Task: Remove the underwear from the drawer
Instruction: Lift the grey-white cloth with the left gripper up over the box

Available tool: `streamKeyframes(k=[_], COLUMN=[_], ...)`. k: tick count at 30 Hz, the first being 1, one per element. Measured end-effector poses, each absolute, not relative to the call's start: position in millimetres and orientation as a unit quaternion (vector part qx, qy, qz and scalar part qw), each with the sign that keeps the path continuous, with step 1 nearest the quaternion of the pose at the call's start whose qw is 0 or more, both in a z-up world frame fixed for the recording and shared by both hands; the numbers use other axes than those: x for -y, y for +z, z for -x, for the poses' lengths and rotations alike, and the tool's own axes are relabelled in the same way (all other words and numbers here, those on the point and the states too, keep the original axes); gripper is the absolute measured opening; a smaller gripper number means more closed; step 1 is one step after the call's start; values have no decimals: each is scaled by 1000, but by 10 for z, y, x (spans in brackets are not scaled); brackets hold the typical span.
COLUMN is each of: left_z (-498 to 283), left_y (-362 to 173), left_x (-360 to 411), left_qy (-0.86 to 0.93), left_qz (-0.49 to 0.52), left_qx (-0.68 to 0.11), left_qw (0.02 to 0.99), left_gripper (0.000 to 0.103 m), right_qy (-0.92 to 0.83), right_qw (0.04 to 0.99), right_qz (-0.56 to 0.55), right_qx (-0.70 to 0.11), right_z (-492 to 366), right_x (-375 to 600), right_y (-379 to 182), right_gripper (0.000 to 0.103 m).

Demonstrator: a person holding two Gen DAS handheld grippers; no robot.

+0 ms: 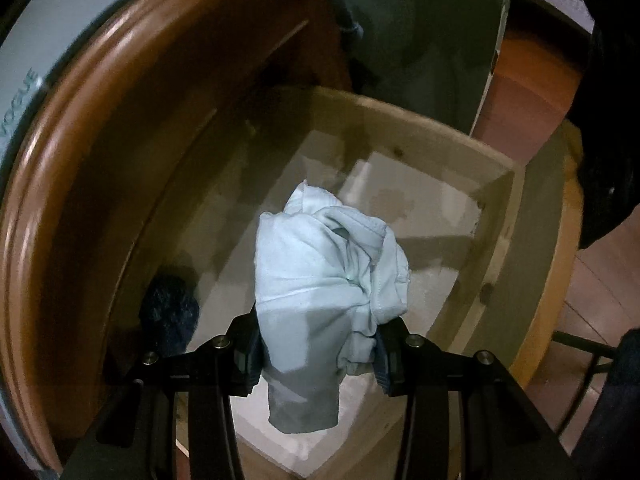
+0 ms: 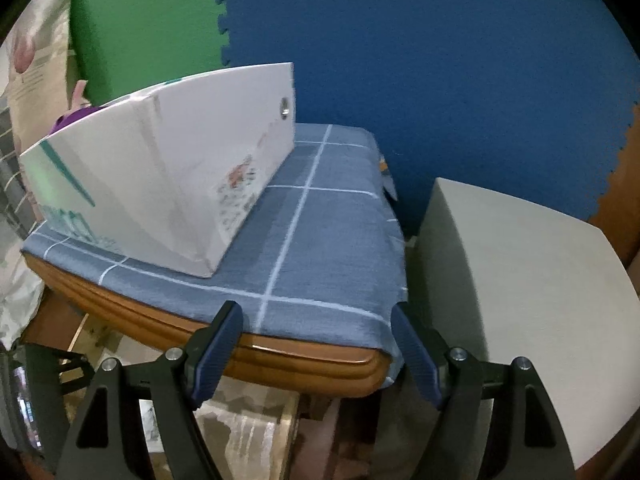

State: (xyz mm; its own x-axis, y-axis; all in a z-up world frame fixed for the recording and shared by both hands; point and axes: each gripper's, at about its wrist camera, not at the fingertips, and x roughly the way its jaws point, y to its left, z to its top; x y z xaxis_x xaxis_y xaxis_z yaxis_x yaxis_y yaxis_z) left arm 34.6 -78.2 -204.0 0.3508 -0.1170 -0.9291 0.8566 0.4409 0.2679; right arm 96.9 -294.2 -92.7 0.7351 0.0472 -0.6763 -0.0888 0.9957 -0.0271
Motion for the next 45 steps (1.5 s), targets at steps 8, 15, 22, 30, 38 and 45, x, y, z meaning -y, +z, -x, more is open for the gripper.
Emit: streamKeyframes(k=[8, 15, 22, 30, 38, 45], left_z=[-290, -164, 42, 16, -415, -959], left_y=[-2127, -2083, -1336, 113, 1006, 1370], left_x=[864, 899, 602, 332, 53, -100], left_qy=[-307, -271, -241, -192, -128, -92], left_qz=[-420, -395, -324, -238, -181, -111], left_qx=[-448, -414, -368, -271, -211, -205], left_qw=[727, 774, 838, 913, 952, 968], left_gripper=[40, 40, 40, 41, 41, 41], right_qy=[45, 37, 36, 47, 46, 52], right_qw=[930, 929, 935, 935, 934, 934], right_qz=[55, 51, 61, 69, 57, 59], right_qx=[-360, -364, -349, -344, -350, -348], right_z=[-834, -769, -763, -767, -789, -786], right_x=[2880, 2940, 2878, 2779, 2823, 2793], right_y=[-904, -916, -897, -890, -902, -908], right_gripper=[80, 80, 80, 80, 80, 80])
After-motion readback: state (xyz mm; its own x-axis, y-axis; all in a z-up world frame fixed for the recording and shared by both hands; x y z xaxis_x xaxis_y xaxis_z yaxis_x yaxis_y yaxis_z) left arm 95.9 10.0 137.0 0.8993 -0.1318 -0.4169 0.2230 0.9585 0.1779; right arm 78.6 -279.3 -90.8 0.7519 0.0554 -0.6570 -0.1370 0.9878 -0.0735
